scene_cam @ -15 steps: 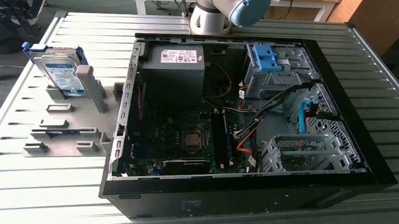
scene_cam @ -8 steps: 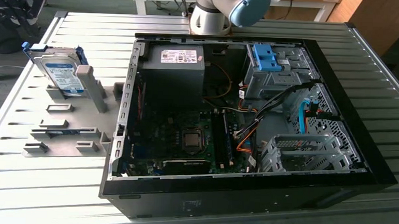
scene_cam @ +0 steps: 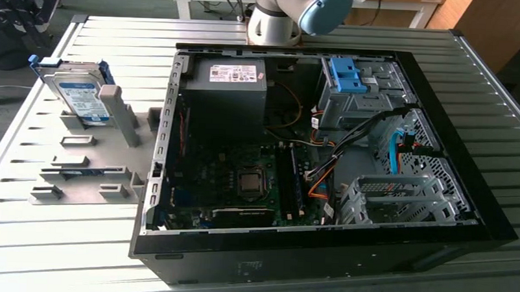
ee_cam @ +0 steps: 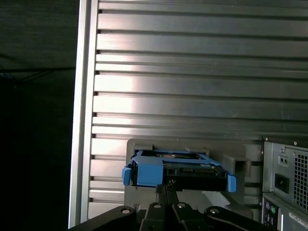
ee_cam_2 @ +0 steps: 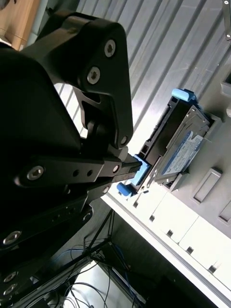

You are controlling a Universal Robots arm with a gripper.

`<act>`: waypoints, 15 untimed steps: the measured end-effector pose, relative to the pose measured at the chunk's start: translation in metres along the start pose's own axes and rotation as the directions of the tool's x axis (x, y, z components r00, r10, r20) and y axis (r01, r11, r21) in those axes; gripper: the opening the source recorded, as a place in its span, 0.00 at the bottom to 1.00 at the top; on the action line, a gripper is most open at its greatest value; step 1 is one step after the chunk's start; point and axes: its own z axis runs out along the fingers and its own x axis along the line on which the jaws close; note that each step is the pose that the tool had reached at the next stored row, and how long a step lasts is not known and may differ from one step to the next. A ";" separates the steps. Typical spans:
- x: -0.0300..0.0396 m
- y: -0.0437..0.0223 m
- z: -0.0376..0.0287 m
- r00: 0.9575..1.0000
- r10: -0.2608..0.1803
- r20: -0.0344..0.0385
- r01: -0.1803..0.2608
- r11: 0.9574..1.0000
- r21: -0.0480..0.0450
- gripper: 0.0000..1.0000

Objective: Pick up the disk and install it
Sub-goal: 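Pick up the disk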

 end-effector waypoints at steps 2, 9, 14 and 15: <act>0.0000 0.0000 0.0000 1.000 -0.005 0.000 0.005 1.000 0.000 0.11; 0.0000 0.0000 0.0000 1.000 -0.019 -0.001 0.019 1.000 0.000 0.11; 0.0000 0.0000 0.0000 1.000 -0.029 -0.001 0.029 1.000 0.000 0.11; 0.0000 0.0000 0.0000 0.999 -0.045 -0.002 0.045 0.999 0.000 0.11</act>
